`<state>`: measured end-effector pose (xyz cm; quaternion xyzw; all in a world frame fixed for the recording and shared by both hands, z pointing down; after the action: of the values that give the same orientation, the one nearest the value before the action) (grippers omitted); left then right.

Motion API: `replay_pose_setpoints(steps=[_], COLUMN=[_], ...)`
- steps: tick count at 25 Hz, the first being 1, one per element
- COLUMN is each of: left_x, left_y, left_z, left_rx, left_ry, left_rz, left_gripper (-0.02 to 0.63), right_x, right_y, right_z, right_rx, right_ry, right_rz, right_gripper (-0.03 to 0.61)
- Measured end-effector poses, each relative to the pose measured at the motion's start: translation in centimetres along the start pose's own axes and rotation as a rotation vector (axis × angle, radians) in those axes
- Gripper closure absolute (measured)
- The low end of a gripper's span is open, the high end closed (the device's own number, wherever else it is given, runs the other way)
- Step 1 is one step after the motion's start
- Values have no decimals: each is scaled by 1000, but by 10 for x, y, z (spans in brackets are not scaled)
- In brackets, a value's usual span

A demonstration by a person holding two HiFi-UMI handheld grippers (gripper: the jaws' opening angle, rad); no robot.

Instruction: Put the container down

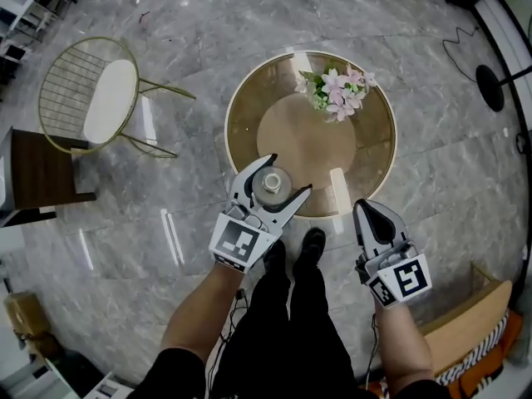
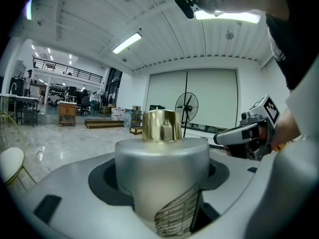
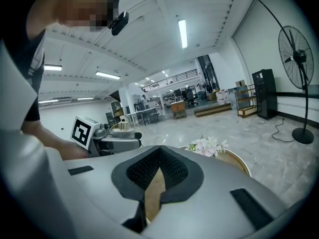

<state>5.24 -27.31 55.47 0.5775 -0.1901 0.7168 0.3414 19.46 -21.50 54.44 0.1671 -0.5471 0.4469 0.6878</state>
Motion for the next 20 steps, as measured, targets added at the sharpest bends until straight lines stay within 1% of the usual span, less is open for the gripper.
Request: replay_pose_setpoints(steps=[6,9,12,16,20], left_x=[60,86,111,146,173], left_y=[4,4,3,6,7], left_z=[40,63,85,113,137], left_rx=[14,24,39,36,39], left_ry=[46,54,63,85,111], left_rz=[11,13,18,19,34], left_gripper=[268,268,268,268,268], right_x=[35,50,68,93,111], right_y=[-24,-37,-43,-56,-72], right_z=[25,33,33,32,31], right_rx=[-17,-16,-14,-14,-2], right_ry=[9,17,43,86,120], right_rz=[0,2,9,-1,-8], right_gripper=[565,565,565,565,565])
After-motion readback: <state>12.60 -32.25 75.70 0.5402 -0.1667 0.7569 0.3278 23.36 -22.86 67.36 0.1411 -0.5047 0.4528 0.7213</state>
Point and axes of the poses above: the fingertips, and each gripper's own axes: z forward along the fingers, y to its left, x out of its underside, the point moved 2 cm from there along -z, backward along the fingers, and after that the axes turned 2 degrees about x, right-handed, at the moved point
